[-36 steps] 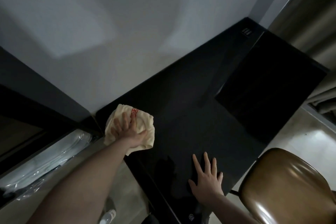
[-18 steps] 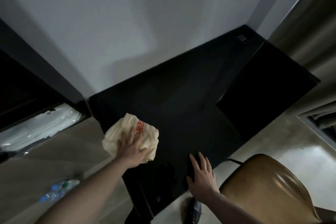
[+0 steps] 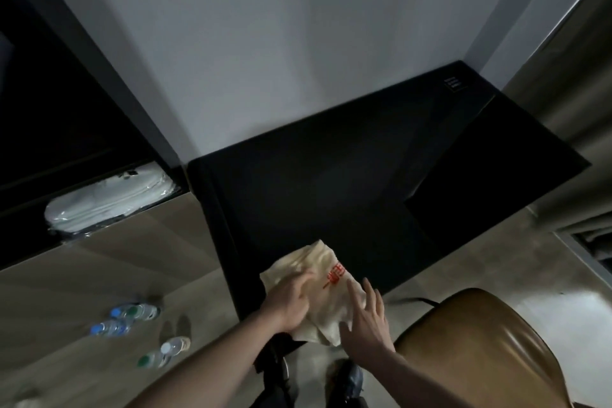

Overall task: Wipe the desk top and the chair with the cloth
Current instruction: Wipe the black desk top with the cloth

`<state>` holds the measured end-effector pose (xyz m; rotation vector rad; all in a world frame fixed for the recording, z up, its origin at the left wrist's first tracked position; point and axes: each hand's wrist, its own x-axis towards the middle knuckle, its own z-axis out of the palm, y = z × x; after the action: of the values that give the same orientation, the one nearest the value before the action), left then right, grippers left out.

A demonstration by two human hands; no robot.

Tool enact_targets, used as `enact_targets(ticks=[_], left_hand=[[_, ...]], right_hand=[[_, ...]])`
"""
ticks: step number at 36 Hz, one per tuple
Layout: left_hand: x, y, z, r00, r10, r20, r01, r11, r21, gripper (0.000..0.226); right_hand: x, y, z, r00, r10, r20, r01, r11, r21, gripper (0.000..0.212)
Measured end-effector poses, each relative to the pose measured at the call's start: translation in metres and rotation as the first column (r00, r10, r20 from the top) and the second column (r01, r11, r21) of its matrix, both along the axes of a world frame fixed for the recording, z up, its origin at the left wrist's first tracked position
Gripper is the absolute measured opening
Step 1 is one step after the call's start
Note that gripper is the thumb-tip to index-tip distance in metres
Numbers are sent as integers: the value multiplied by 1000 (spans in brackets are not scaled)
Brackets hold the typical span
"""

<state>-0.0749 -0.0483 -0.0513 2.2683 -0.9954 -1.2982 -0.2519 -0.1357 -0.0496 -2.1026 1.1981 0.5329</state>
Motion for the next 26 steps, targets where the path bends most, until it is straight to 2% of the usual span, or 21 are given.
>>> enact_targets(ticks=[4, 12, 18, 26], left_hand=[[36, 37, 7, 985, 101, 140, -88, 992, -93, 55], [84, 88, 5, 963, 144, 229, -154, 988, 27, 56], [82, 70, 14, 973, 107, 205, -119, 992, 50, 57], [62, 5, 20, 986, 31, 162, -48, 994, 101, 59]], right_hand=[[48, 28, -4, 997, 72, -20, -73, 997, -34, 87], [85, 35, -11, 980, 54, -192, -48, 998, 37, 91], [68, -6, -8, 975, 15, -222, -9, 1000, 29, 94], [37, -76, -20, 969, -58, -242, 55, 998, -19, 88]])
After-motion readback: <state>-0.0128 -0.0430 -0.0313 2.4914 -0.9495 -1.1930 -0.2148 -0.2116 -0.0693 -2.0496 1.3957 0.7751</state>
